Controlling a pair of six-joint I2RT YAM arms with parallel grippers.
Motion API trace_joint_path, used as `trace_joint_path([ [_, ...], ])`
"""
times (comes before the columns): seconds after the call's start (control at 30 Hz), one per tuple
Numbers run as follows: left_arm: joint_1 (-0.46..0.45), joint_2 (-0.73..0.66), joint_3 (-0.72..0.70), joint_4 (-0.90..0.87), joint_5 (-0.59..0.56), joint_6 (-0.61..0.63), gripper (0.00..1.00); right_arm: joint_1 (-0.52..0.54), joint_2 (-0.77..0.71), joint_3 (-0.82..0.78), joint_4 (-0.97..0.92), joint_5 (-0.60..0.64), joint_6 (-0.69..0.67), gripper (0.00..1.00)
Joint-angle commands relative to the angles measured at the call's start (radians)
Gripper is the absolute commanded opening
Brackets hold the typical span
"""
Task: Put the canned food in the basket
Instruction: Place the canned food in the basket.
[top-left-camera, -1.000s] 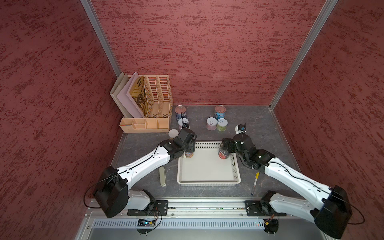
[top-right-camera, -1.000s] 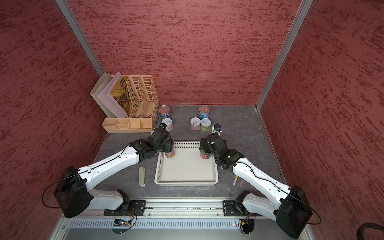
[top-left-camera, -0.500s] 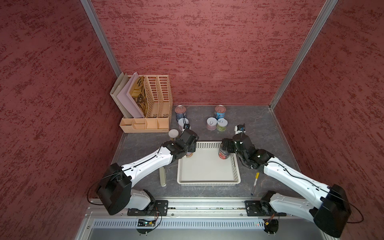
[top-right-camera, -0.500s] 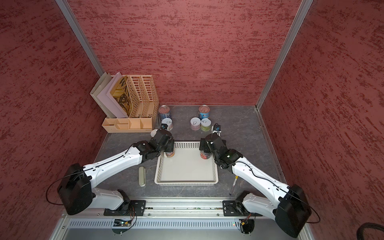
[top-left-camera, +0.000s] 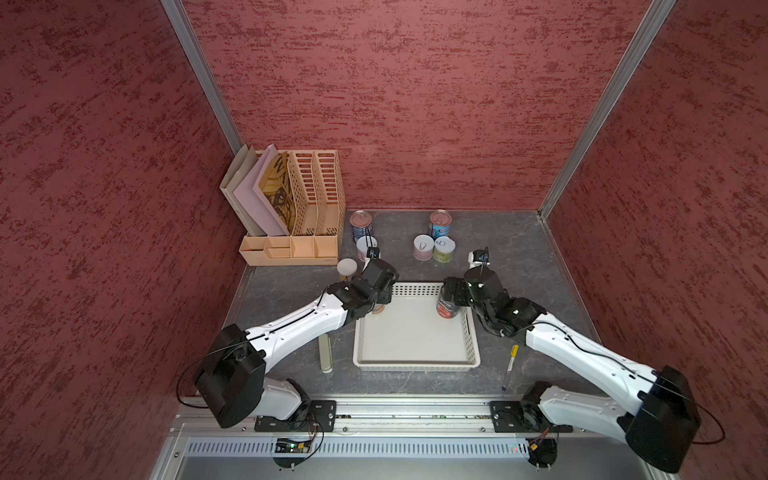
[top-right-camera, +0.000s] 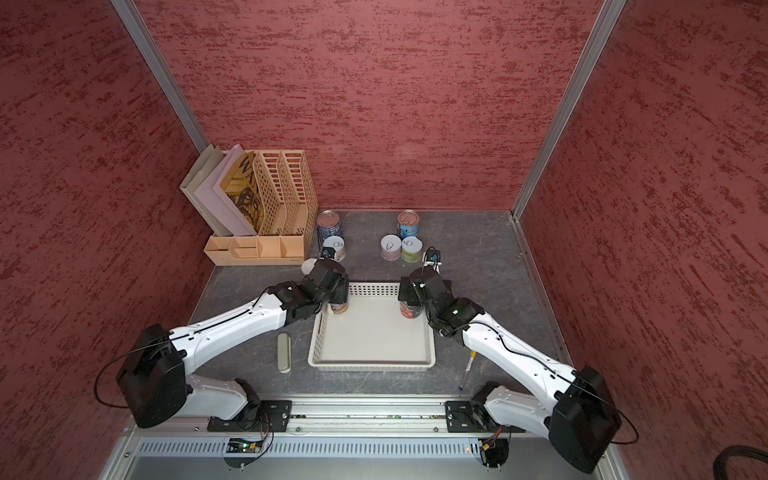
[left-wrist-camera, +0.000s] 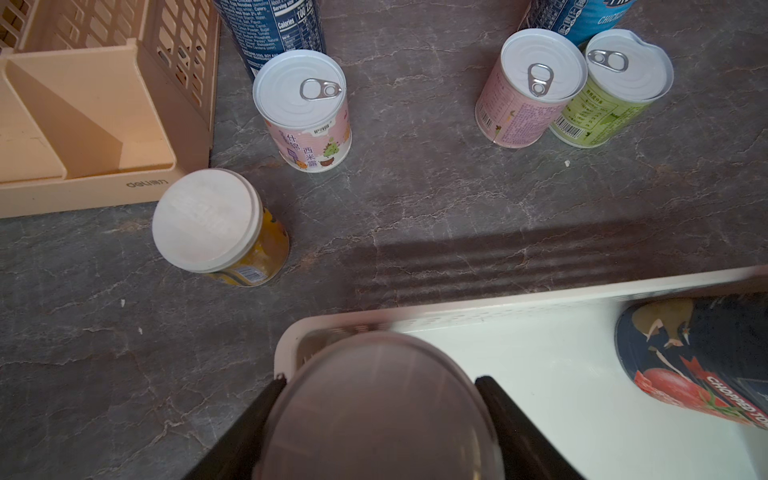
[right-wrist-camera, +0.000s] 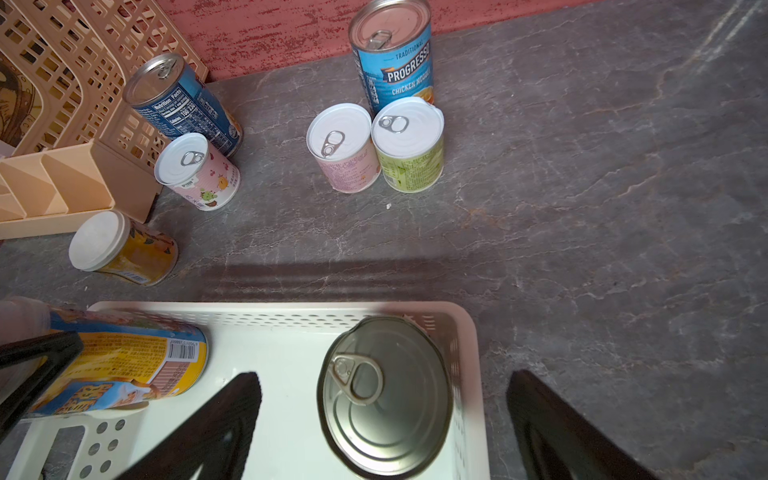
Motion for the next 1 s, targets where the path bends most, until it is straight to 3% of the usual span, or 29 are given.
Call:
trace_joint_path([
  [0.0,0.010,-0.002,0.031,0.095,-0.063,-0.003,0.66,-0.005,0.003,0.021,0.019,-0.008,0.001,0.98],
  [0.27,0.009,-0.008,0.033,0.088,-0.063,-0.009,0.82,-0.005,0.004,0.020,0.019,-0.010,0.001,0.98],
  [0.43,0.009,-0.027,0.031,0.084,-0.063,-0.014,0.99,-0.006,0.004,0.020,0.018,-0.009,0.002,0.98],
  [0.7,0.006,-0.119,0.011,0.098,-0.023,-0.004,1.00,-0.005,-0.006,0.032,0.001,0.000,-0.004,0.98],
  [0.97,-0.005,-0.365,-0.109,0.181,-0.035,0.000,1.00,-0.005,-0.008,0.041,-0.004,0.008,-0.020,0.98],
])
